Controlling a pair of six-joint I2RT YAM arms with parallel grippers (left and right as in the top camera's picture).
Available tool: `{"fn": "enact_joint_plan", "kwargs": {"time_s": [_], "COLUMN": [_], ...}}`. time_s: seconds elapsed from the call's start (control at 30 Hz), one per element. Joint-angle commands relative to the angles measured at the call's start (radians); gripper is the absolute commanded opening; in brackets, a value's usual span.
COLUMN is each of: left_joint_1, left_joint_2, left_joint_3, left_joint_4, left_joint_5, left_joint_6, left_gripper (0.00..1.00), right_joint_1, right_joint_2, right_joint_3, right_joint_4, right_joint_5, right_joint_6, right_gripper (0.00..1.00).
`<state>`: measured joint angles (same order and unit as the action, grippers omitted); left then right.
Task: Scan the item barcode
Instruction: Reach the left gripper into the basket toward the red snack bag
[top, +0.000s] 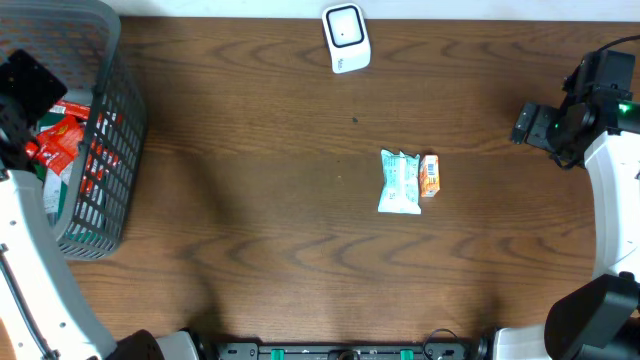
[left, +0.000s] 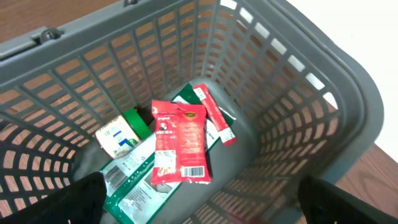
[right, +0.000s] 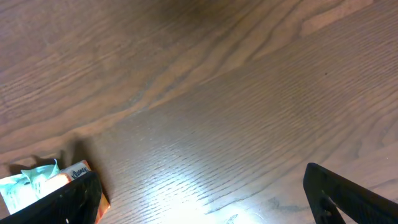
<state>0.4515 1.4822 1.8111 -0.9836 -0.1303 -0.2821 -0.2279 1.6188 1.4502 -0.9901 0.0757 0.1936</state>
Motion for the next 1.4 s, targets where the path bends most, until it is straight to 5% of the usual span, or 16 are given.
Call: {"fn": "enact_joint_plan", "kwargs": {"time_s": [0.0, 0.1, 0.4, 0.7, 0.97, 1.37], "left_joint_1": [0.027, 0.063, 0.255, 0.299, 0.299, 0.298], "left_joint_2": [0.077, 0.157, 0.400, 0.579, 0.632, 0.633], "left_joint_3": [-0.010, -0.010, -0.010, -0.010, -0.010, -0.087], "left_joint_4": [0.001, -0.001, -0.037, -0.042, -0.011, 0.110], "left_joint_5": [-0.001, 0.036, 0.450, 0.460, 0.458, 0.459], "left_joint_6": [-0.034, 0.009, 0.065, 0.080, 0.084, 0.087], "left_gripper": [0.98, 0.98, 1.00, 0.95, 0.67, 0.66], "right_joint_1": [0.000, 0.000, 0.000, 0.000, 0.000, 0.000], "right_joint_2": [-0.003, -0.003, -0.003, -0.003, -0.003, -0.003], "right_joint_3": [0.008, 0.008, 0.008, 0.008, 0.008, 0.008], "right_joint_4": [-0.001, 0.000, 0.000, -0.001, 0.000, 0.000], "right_joint_5": [0.005, 0.005, 0.005, 0.005, 0.005, 0.005], "right_joint_6": [0.000, 0.000, 0.000, 0.000, 0.000, 0.000], "right_gripper": [0.99, 0.99, 0.99, 0.99, 0.99, 0.99]}}
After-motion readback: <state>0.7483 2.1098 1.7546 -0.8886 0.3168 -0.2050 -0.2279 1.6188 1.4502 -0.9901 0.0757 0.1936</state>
